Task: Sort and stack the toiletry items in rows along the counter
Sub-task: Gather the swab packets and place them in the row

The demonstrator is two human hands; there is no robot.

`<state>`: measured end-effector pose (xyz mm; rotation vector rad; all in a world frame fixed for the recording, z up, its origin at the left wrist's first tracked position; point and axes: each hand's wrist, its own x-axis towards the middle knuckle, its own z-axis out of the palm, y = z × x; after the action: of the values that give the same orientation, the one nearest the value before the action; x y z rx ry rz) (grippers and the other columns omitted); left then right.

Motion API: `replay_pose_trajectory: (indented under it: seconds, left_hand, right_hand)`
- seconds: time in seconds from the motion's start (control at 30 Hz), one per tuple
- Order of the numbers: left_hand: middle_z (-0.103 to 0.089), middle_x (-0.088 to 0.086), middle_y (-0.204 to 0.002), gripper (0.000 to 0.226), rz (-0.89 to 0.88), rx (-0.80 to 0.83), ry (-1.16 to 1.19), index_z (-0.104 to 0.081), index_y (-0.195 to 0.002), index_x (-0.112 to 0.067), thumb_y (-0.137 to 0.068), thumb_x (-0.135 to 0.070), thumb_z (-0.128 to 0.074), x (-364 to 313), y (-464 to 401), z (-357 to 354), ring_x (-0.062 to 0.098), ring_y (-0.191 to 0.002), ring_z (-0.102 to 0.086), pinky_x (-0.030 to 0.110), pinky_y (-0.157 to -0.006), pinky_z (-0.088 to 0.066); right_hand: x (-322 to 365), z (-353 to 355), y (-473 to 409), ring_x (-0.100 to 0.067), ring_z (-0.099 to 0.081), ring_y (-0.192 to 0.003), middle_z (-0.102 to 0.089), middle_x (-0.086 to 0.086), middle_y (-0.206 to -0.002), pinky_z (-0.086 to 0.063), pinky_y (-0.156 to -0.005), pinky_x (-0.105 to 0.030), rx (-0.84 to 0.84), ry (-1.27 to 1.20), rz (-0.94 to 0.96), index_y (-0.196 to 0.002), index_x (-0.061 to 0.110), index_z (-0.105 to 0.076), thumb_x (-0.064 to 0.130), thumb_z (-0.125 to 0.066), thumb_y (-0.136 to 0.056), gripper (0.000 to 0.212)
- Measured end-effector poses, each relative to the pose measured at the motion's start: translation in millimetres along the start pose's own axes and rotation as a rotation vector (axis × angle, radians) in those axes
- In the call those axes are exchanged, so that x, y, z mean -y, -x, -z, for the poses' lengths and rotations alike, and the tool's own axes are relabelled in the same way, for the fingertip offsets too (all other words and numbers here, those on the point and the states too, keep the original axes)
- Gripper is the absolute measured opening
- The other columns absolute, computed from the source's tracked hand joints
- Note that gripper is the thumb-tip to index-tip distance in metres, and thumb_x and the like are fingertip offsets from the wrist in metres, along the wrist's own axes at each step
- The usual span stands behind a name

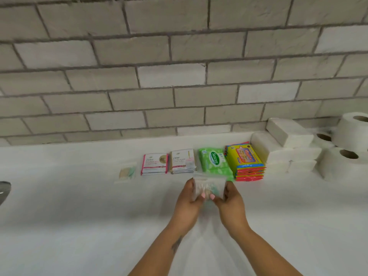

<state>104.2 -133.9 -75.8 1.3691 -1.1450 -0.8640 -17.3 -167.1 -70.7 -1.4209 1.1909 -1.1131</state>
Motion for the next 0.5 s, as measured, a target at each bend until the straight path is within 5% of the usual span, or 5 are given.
replay_pose_trajectory:
  seconds: [0.17, 0.37, 0.5]
  left_hand:
    - [-0.064, -0.011, -0.106, 0.037, -0.001, -0.055, -0.167, -0.051, -0.107, -0.029, -0.08, -0.013, -0.07, 18, 4, 1, 0.001, -0.098, -0.061, 0.013, -0.082, -0.046]
    - [-0.06, -0.014, -0.1, 0.034, 0.044, -0.084, -0.223, -0.046, -0.105, -0.027, -0.084, -0.006, -0.062, 18, -2, 22, 0.002, -0.093, -0.058, 0.005, -0.074, -0.041]
    - [-0.07, -0.005, -0.094, 0.036, 0.118, -0.061, -0.071, -0.058, -0.102, -0.021, -0.07, -0.004, -0.063, -1, -16, 72, 0.006, -0.088, -0.066, 0.025, -0.08, -0.052]
  right_hand:
    - [-13, -15, 3, -0.006, -0.061, -0.082, -0.064, 0.011, -0.089, -0.042, -0.063, -0.005, 0.046, 0.071, 0.004, -0.093, 0.024, -0.051, -0.009, -0.061, -0.078, 0.037]
    - [-11, -35, 1, -0.011, -0.059, -0.095, -0.061, 0.005, -0.105, -0.039, -0.07, -0.002, 0.098, 0.144, 0.098, -0.112, 0.023, -0.046, -0.004, -0.059, -0.082, 0.043]
    - [5, -69, -2, 0.003, -0.055, -0.095, -0.048, 0.018, -0.115, -0.044, -0.072, -0.007, 0.175, 0.085, 0.201, -0.123, 0.029, -0.035, 0.004, -0.072, -0.074, 0.066]
